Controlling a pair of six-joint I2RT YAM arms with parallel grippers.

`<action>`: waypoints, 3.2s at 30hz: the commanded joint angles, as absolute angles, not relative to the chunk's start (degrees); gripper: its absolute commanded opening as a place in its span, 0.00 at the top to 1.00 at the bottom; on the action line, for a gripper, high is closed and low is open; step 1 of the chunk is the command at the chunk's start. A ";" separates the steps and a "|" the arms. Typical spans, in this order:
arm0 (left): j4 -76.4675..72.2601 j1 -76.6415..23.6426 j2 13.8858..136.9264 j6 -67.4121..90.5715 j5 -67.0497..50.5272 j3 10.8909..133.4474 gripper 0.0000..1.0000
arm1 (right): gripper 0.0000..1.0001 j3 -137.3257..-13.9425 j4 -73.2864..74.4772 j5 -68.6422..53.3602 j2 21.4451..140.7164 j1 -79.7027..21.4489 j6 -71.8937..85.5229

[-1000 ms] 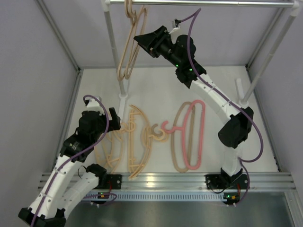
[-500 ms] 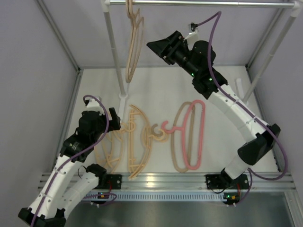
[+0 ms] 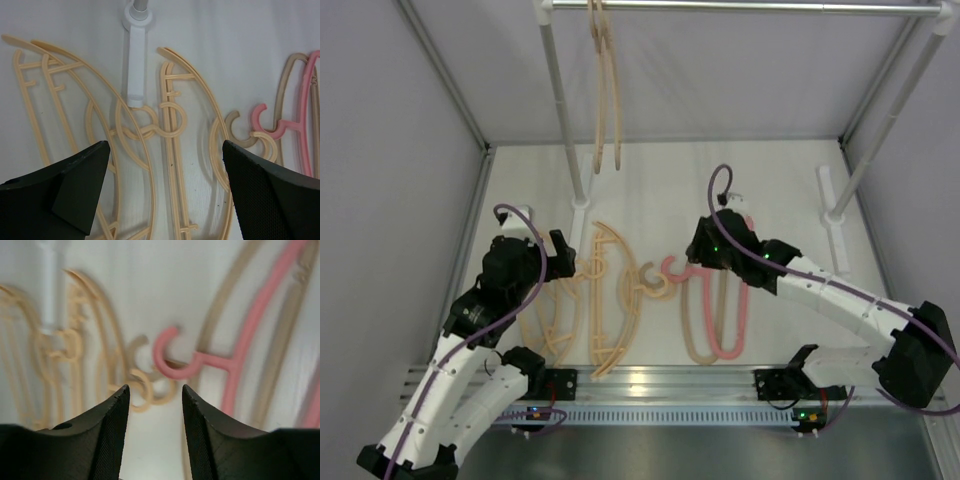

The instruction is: Organize the hangers

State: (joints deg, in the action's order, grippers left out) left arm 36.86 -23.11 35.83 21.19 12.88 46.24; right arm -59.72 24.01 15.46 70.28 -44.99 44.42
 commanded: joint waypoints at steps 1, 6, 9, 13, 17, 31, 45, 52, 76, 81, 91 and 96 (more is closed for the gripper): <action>35.33 -23.38 34.81 21.97 11.52 47.55 0.02 | 0.56 -50.38 30.32 23.20 65.92 -46.93 47.36; 36.12 -23.38 35.16 22.67 9.32 48.16 0.02 | 0.58 -46.32 30.59 26.09 66.97 -50.53 49.04; 36.56 -23.29 35.07 22.50 9.75 47.90 0.02 | 0.58 -45.79 30.67 26.89 69.60 -52.03 49.66; 36.65 -23.29 34.37 22.24 9.58 47.99 0.02 | 0.58 -46.05 30.67 28.56 72.68 -53.70 50.01; 36.56 -23.38 34.63 22.06 10.28 47.55 0.02 | 0.57 -46.23 30.50 29.44 74.97 -53.88 50.36; 36.56 -23.38 34.01 22.33 11.60 46.58 0.02 | 0.59 -45.53 23.82 26.90 83.76 -53.79 48.43; 36.47 -23.38 34.37 22.33 11.69 46.41 0.02 | 0.71 -40.96 20.22 24.52 85.25 -53.09 50.18; 36.47 -23.38 34.37 22.41 11.69 46.41 0.02 | 0.88 -39.11 20.39 24.00 82.27 -52.91 50.71; 36.65 -23.38 33.22 22.59 12.83 46.23 0.02 | 1.00 -55.27 30.32 11.26 61.09 -37.45 39.99; 36.56 -23.38 33.40 22.67 12.92 46.23 0.02 | 1.00 -61.60 29.01 0.81 61.17 -30.33 38.67; 36.56 -23.38 33.40 22.68 13.36 46.14 0.02 | 1.00 -71.36 18.47 -21.26 67.49 -20.40 44.38; 36.56 -23.38 33.40 22.67 13.62 46.23 0.02 | 1.00 -78.13 14.25 -25.22 70.84 -20.04 47.98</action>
